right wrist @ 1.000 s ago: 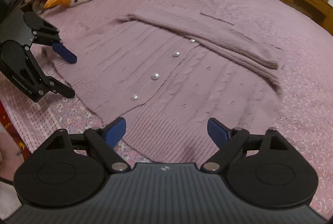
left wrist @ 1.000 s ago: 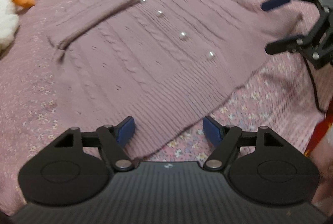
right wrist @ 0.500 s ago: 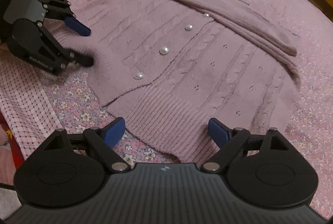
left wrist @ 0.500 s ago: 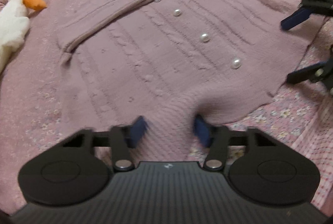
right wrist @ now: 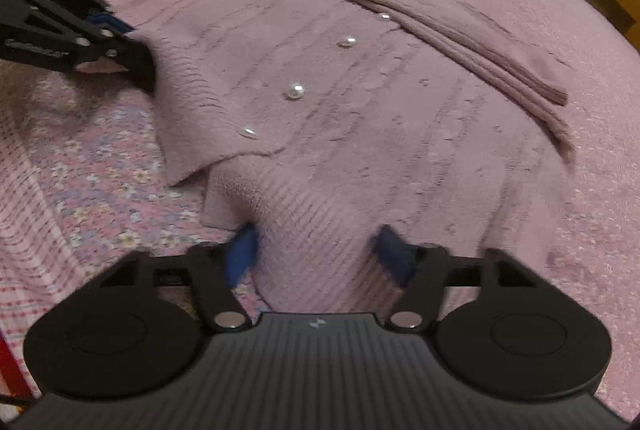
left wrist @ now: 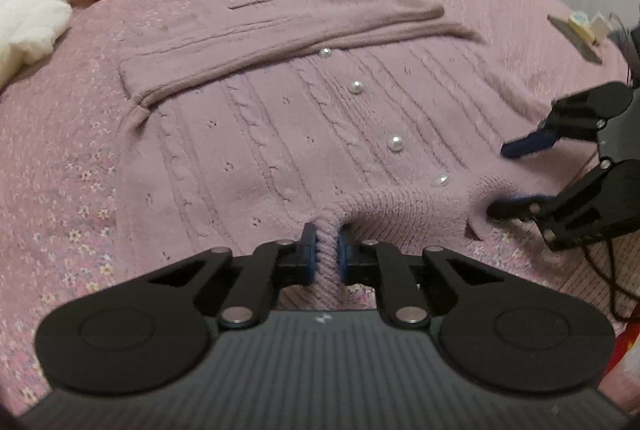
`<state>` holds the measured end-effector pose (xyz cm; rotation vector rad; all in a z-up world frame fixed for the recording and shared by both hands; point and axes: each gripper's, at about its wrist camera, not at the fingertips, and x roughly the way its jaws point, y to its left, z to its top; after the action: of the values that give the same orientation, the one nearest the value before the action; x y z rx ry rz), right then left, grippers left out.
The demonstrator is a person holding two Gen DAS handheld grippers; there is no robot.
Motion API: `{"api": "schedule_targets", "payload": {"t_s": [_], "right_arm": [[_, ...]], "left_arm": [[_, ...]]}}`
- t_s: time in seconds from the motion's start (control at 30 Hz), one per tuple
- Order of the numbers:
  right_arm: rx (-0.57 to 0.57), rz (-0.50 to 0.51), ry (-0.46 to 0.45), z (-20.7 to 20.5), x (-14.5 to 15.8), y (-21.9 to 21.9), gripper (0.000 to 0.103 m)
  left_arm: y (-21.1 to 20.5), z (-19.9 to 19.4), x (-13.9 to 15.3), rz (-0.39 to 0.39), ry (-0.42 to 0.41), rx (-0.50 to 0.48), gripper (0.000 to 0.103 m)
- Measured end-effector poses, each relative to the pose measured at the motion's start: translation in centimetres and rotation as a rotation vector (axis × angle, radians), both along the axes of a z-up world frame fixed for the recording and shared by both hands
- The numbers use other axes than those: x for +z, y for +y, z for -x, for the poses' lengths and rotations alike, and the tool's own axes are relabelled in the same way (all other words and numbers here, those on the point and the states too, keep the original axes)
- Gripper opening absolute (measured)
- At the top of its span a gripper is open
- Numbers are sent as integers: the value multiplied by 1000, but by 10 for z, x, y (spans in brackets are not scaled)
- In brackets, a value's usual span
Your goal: Fold small clothes
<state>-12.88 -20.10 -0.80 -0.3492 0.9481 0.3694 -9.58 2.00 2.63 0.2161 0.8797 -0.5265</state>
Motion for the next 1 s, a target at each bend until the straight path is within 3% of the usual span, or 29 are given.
{"api": "schedule_targets", "payload": {"t_s": [0.13, 0.47, 0.7, 1.0], "right_arm": [[-28, -2, -23, -4, 2, -3, 13], [-159, -147, -243, -19, 58, -26, 11], [-207, -220, -385, -42, 91, -32, 11], [-256, -277, -503, -93, 130, -35, 11]], "left_arm": [[8, -2, 3, 69, -3, 54, 13], [9, -19, 46, 178, -125, 135, 13], [-2, -41, 72, 173, -220, 186, 12], [-6, -83, 104, 202, -310, 241, 12]]}}
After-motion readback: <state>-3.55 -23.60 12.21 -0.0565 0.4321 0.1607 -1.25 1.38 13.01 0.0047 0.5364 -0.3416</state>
